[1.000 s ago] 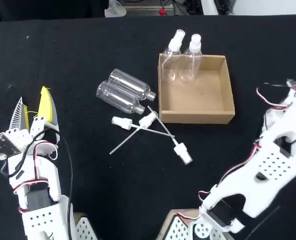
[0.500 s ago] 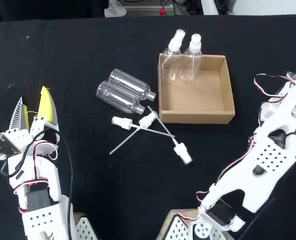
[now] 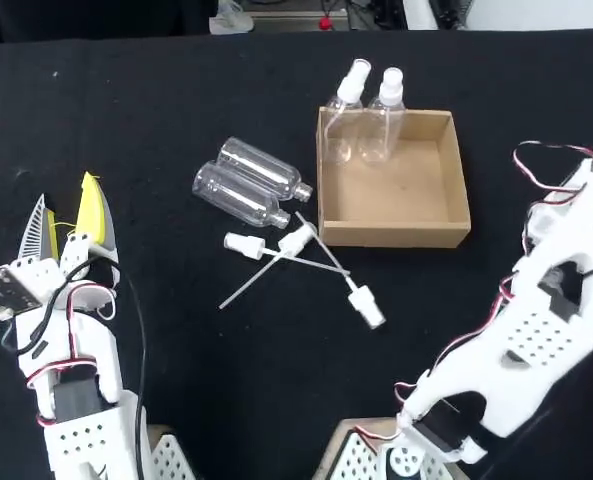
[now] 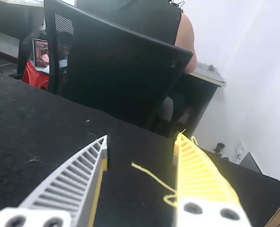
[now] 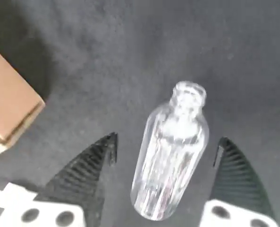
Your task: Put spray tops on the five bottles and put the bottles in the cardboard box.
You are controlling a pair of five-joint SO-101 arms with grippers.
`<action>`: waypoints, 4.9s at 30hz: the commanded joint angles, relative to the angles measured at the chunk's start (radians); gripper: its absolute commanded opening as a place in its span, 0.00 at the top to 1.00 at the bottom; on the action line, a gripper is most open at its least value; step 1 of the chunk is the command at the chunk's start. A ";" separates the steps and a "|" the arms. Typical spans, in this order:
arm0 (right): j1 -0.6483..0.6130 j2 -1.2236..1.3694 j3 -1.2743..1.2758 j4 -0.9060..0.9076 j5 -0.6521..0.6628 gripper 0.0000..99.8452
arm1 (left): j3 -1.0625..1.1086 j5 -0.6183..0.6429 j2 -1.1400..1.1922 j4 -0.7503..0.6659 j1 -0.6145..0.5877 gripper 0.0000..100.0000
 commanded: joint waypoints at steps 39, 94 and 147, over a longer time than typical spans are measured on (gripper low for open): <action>-0.031 0.064 -0.156 0.029 0.368 0.90 | 0.021 -0.002 -0.009 -0.017 -0.002 0.78; -0.006 -0.834 1.191 -1.539 -0.071 0.90 | 0.021 -0.002 -0.005 -0.017 0.001 0.78; -0.011 -0.970 1.873 -2.280 -0.086 0.74 | 0.021 -0.002 -0.005 -0.017 0.001 0.78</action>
